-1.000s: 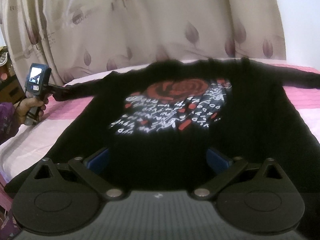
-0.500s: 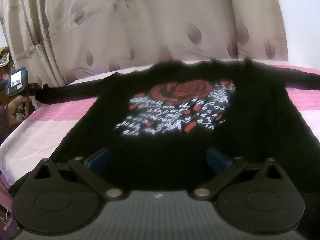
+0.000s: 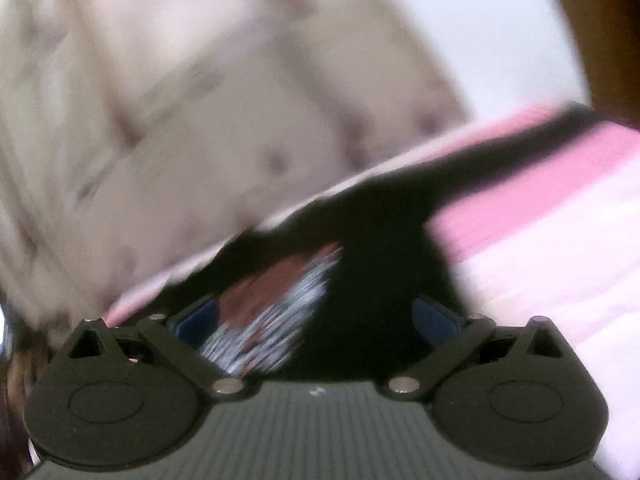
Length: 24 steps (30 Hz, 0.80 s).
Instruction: Fold small clothes
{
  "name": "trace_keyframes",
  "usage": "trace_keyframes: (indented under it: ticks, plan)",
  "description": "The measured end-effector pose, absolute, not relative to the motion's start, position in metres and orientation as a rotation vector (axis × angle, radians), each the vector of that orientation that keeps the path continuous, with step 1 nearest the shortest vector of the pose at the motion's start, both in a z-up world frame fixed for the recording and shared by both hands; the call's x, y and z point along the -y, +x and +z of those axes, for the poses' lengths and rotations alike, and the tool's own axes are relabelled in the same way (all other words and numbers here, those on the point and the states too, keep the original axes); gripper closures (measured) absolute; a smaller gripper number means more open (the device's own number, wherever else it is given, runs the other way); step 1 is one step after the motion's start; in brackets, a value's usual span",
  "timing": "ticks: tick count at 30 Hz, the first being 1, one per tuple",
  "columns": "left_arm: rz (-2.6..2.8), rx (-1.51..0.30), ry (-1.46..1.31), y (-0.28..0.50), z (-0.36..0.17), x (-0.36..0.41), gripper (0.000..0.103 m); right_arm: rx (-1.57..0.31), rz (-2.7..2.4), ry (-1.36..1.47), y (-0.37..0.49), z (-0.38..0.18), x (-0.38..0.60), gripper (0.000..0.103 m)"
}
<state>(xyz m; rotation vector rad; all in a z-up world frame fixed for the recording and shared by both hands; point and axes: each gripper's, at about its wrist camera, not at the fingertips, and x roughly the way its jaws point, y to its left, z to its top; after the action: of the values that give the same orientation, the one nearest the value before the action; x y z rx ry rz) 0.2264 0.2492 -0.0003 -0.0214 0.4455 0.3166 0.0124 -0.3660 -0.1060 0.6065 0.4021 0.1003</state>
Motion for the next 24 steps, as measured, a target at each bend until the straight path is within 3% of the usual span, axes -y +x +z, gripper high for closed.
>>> trace_keyframes:
  ticks: [5, 10, 13, 18, 24]
  plan:
    - [0.132, -0.553, -0.144, 0.219, -0.036, -0.173, 0.001, -0.355, -0.114, 0.779, 0.039, -0.121, 0.492, 0.001]
    - [0.128, -0.657, -0.226, 0.226, -0.079, -0.143, 0.005, -0.369, -0.257, 0.822, 0.090, -0.137, 0.591, 0.011]
    - [0.127, -0.589, -0.156, 0.218, -0.074, -0.136, 0.000, -0.380, -0.340, 0.890, 0.121, -0.154, 0.643, 0.011]
    - [0.146, -0.657, -0.188, 0.228, -0.079, -0.142, 0.000, -0.303, -0.430, 0.988, 0.151, -0.176, 0.700, 0.011]
    - [0.169, -0.664, -0.156, 0.225, -0.077, -0.138, 0.000, -0.439, -0.402, 1.057, 0.190, -0.195, 0.738, 0.011]
